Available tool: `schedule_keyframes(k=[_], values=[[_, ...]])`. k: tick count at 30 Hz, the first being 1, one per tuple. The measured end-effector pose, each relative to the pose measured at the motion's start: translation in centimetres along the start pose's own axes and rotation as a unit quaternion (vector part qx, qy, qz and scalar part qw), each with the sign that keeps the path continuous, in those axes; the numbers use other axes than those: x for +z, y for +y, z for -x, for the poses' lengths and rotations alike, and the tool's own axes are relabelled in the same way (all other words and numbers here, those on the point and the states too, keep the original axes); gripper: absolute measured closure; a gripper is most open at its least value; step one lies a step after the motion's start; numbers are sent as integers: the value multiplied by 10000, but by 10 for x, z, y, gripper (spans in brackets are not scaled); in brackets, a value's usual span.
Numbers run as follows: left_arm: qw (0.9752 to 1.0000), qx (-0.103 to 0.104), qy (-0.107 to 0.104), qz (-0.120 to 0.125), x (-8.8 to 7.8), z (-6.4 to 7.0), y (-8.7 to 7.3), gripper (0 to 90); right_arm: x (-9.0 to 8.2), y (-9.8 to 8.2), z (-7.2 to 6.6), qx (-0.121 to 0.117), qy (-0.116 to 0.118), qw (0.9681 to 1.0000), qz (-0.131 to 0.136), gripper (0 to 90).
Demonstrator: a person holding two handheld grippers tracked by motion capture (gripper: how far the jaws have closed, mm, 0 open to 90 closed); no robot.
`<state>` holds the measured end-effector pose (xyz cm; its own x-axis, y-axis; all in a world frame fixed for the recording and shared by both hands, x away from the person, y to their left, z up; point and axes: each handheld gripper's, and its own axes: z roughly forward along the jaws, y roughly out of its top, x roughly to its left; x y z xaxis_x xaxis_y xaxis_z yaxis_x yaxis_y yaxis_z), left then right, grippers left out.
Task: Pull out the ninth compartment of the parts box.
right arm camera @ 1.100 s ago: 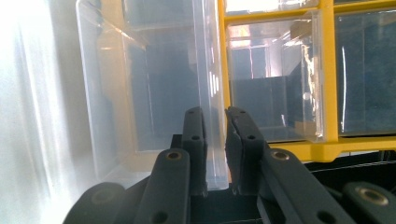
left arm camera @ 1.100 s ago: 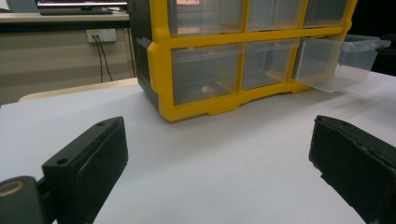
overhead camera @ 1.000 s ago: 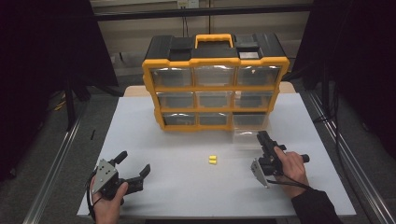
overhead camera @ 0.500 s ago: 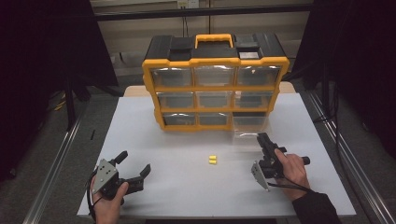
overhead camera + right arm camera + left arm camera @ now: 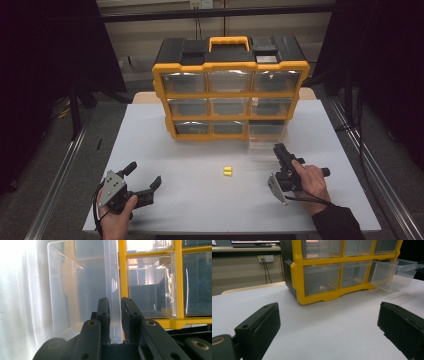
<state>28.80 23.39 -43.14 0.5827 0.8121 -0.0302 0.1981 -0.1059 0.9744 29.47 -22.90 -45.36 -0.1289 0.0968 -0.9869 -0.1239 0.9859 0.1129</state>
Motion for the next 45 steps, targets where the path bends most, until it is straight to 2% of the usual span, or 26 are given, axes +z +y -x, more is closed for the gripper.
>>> schedule_keyframes(k=[11,19,21,22,23,25,30,34,37,39,41,45], values=[[10000,5,-3,4,0,0,0,46,0,-1,1,32,16,10000,5,775],[10000,27,-9,-12,1,0,0,46,1,-5,3,590,101,9982,67,741],[10000,25,-11,-12,1,0,0,46,2,-5,3,759,122,9970,18,705],[10000,9,-3,-5,1,0,0,46,3,-6,3,925,142,9956,-11,670],[10000,15,0,-11,1,0,0,46,3,-6,3,925,142,9956,-11,670],[10000,14,0,-14,1,0,0,46,3,-7,4,1098,124,9939,-2,625],[10000,13,7,-12,0,-1,0,45,3,-8,7,1722,52,9850,-27,438],[10000,13,4,-10,0,-1,0,46,4,-10,8,2072,110,9782,-30,352],[10000,11,4,-8,0,-1,0,46,5,-12,10,2363,119,9716,38,289],[10000,16,1,-9,0,-1,0,46,5,-13,11,2612,158,9651,66,242],[10000,17,-3,-7,0,0,0,46,6,-16,13,2882,209,9573,65,202],[10000,11,1,-7,0,-1,0,46,8,-20,15,3469,342,9373,35,151]])
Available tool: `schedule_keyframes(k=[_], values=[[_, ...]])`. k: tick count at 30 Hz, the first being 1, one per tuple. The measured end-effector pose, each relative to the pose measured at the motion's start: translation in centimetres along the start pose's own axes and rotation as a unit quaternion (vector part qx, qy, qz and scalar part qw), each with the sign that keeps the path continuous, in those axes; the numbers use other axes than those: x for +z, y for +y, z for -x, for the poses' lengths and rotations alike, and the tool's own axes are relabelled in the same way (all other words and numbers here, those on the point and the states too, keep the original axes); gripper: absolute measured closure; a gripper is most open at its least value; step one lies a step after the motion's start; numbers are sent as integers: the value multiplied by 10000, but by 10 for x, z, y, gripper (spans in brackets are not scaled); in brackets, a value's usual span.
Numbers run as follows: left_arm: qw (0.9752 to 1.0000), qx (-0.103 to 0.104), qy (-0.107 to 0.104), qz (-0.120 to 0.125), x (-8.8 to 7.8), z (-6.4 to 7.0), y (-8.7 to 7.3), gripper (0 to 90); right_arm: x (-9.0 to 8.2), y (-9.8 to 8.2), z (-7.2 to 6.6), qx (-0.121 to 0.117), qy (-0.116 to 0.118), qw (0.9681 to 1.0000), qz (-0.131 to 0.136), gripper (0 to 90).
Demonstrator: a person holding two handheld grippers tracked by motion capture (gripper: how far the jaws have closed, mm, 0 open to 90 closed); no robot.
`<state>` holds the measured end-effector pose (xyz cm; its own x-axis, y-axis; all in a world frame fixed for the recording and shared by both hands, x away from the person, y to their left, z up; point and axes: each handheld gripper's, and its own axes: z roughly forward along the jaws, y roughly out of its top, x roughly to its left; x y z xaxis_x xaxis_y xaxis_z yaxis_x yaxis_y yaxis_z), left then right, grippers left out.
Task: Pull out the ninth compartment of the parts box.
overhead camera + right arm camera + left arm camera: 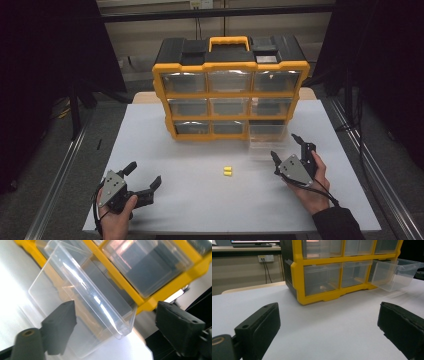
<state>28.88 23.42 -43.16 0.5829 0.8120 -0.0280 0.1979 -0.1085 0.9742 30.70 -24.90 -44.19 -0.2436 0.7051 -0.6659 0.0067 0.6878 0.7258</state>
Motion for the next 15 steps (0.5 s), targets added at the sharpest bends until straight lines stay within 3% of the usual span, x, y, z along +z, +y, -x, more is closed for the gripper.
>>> schedule_keyframes(k=[3,8,9,10,15], values=[[10000,8,-5,-7,0,0,0,46,0,-1,3,382,58,9992,34,133],[10000,-2,1,0,0,0,0,46,2,-4,8,1073,186,9940,20,106],[10000,-4,-1,7,0,0,0,46,2,-5,10,1330,266,9908,18,89],[10000,12,26,9,-1,0,0,46,2,-5,10,1330,266,9908,18,89],[10000,-16,-2,12,-1,0,0,46,1,-8,14,2038,455,9779,76,66]])
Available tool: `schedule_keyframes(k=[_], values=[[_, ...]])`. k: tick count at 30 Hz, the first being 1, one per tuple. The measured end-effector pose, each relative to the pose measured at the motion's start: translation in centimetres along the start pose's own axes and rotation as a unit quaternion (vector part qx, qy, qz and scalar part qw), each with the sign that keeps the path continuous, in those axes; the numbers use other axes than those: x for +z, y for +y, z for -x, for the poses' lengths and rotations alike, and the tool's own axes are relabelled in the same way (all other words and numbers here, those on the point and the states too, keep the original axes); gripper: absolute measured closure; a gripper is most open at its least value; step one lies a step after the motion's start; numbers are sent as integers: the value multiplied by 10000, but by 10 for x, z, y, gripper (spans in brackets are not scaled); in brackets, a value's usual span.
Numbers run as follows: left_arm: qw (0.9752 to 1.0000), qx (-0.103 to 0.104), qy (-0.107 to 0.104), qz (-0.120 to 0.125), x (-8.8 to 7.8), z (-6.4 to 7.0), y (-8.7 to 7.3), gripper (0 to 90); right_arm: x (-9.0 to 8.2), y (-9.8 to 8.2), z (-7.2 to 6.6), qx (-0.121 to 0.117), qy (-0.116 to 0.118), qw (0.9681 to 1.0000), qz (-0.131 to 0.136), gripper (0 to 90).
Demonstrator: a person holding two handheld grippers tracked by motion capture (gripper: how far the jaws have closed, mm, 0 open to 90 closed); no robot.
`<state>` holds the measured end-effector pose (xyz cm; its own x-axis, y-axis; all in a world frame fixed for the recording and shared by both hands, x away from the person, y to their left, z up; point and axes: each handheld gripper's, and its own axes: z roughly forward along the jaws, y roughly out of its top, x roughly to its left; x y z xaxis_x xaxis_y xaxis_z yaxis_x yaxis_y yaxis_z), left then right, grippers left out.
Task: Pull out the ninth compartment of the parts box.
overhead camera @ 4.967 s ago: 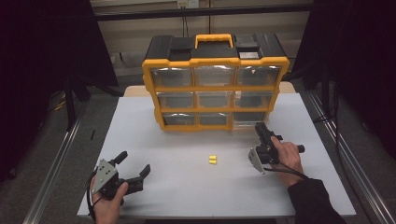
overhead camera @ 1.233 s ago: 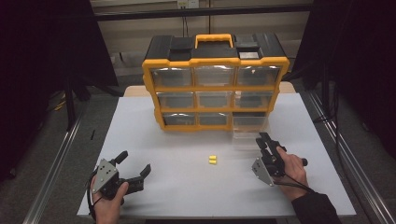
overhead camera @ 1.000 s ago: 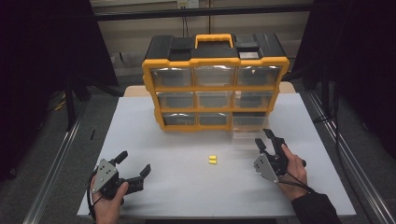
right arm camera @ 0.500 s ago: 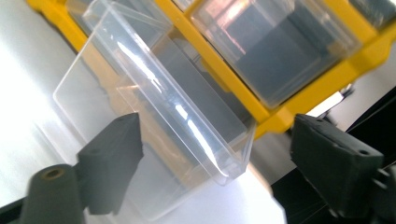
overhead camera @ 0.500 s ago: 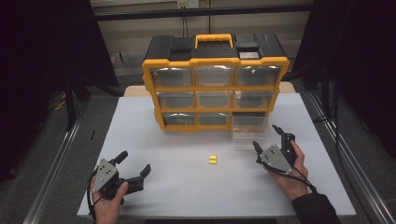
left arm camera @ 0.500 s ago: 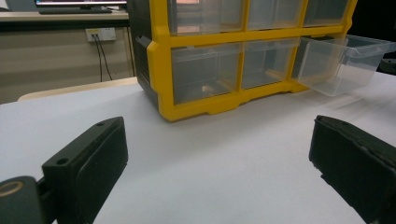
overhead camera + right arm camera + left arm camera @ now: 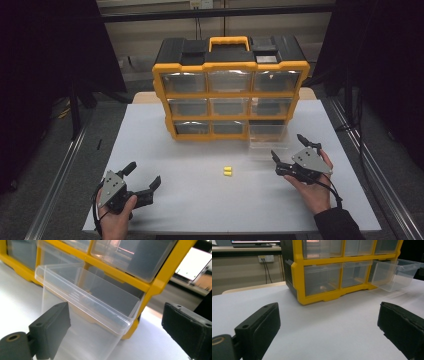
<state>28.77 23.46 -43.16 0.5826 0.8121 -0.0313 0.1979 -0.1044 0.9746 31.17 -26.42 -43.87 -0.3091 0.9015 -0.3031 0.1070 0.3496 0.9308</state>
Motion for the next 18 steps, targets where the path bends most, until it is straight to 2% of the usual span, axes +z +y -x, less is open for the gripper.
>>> schedule_keyframes(k=[4,7,9,13,18], values=[[10000,55,-32,-32,-1,1,0,46,-3,-2,4,520,130,9986,-39,42],[10000,21,-77,1,-1,2,0,46,-5,-4,6,751,170,9970,-88,34],[9999,108,-103,-21,-2,3,0,46,-6,-5,6,905,211,9957,-42,33],[9999,81,-124,-18,-2,4,0,46,-11,-8,9,1104,227,9936,-95,29],[9999,98,-108,-45,-3,2,-1,45,-19,-11,12,1204,232,9923,-193,21]])
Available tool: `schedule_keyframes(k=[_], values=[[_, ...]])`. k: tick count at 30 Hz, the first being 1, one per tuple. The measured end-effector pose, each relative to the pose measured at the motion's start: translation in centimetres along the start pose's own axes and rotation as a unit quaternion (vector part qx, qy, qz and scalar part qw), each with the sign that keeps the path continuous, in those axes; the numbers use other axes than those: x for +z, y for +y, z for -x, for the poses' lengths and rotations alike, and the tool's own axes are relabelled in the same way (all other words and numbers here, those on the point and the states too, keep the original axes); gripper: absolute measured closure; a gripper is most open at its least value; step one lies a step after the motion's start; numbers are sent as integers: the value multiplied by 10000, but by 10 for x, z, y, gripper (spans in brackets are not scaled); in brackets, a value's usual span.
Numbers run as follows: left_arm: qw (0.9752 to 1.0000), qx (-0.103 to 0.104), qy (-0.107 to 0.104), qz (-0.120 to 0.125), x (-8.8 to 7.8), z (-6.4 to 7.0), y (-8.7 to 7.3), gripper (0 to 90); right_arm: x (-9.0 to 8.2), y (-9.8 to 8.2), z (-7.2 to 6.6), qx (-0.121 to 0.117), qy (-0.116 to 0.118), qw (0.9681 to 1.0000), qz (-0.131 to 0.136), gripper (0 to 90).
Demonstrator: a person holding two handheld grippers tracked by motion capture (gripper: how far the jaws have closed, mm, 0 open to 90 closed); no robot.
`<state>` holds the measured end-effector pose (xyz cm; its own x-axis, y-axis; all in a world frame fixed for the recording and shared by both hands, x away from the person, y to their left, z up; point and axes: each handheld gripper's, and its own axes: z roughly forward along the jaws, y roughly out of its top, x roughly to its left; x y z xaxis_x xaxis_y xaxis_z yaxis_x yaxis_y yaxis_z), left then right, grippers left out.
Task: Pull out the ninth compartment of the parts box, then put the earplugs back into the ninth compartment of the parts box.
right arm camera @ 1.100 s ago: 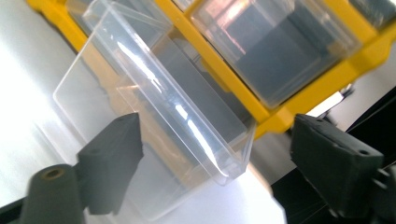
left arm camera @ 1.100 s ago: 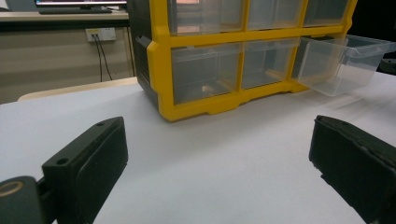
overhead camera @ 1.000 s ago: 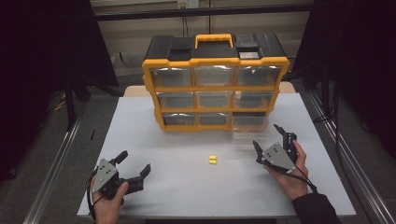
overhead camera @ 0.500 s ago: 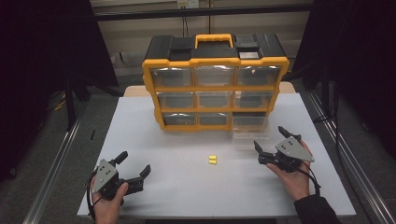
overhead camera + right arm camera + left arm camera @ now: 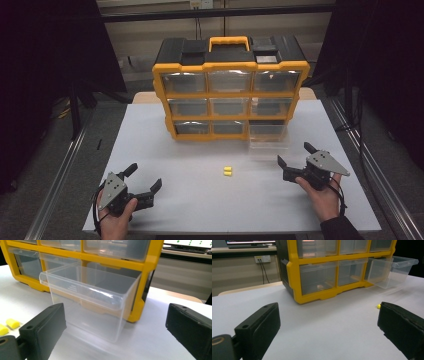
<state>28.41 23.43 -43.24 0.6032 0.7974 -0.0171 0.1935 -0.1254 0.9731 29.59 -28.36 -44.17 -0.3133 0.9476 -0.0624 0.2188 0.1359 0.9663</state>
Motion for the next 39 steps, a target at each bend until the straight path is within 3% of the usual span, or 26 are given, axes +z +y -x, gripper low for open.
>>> schedule_keyframes(k=[8,15,24,34,39], values=[[9999,-127,68,14,-3,-1,0,43,-17,-7,5,238,-42,9997,-86,28],[9999,-59,131,5,-7,0,0,43,-36,-13,5,304,-48,9995,-87,29],[9998,-105,142,-3,-5,0,0,44,-35,-12,7,305,52,9995,-45,27],[9999,-123,96,-14,-4,-1,-1,44,-24,-7,0,205,532,9978,-346,27],[9999,-114,116,10,-2,1,2,44,-22,-6,-4,181,869,9943,-588,26]])
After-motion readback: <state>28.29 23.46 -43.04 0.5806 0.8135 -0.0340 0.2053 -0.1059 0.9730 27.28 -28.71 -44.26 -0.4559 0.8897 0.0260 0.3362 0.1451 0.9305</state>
